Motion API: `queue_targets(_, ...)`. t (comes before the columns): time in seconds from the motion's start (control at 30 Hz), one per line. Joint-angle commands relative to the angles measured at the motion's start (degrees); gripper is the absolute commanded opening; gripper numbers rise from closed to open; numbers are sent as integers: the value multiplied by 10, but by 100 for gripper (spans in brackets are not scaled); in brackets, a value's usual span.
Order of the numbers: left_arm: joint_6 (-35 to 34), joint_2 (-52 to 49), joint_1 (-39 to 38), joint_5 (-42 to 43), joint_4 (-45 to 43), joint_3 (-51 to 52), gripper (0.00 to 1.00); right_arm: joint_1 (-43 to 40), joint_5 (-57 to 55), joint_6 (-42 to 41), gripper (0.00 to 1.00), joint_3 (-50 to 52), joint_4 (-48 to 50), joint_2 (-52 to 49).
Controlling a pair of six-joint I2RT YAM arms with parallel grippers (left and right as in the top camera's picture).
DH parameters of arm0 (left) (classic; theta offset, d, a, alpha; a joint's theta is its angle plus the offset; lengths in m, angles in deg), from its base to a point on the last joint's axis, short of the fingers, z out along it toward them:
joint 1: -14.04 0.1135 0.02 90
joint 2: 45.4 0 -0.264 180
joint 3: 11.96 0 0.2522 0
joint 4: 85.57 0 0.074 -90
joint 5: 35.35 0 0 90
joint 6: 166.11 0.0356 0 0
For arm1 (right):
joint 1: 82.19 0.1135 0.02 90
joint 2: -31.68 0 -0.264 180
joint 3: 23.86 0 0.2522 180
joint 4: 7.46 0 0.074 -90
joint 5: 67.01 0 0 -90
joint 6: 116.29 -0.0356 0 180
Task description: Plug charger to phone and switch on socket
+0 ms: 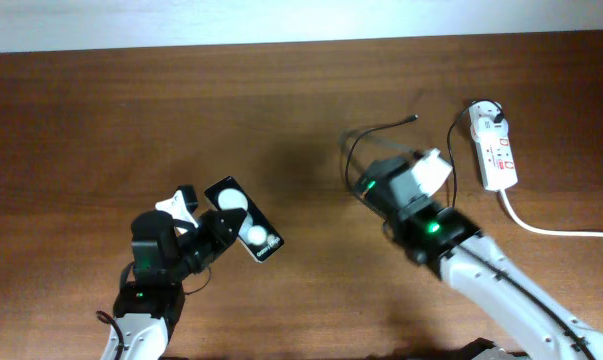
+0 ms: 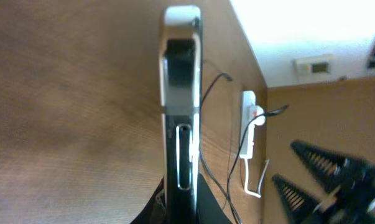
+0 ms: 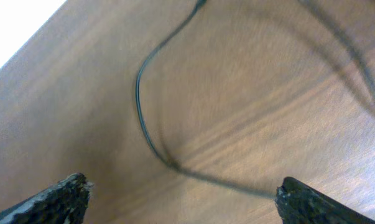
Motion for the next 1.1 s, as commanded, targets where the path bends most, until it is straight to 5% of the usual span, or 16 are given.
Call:
queue_targets(0.0,32,1,-31,4,-53,-6,0,-80,50,86,95,-80,-6,-39)
queue_targets(0.23,32,-48,-44,-40,-75,-6,0,-168,100,115,81,-366,-82,-357)
queue_targets(0.4,32,-112,-44,-39,-127,-6,0,-170,115,110,69,-413,-40,-475)
queue_targets(0.53,32,-152,-44,-43,-155,-6,0,-172,115,63,65,-413,-18,-523)
queue_targets(0.8,32,-158,-44,-52,-160,-6,0,-172,115,47,40,-413,16,-548)
queue_targets(0.93,27,-158,-43,-52,-161,-6,0,-172,117,42,17,-413,-2,-566)
queue_targets(0.97,12,-158,-44,-52,-161,-6,0,-172,122,59,7,-413,-5,-566)
queue_targets(1.07,-26,-158,-44,-52,-160,-6,0,-177,198,155,4,-413,-13,-549)
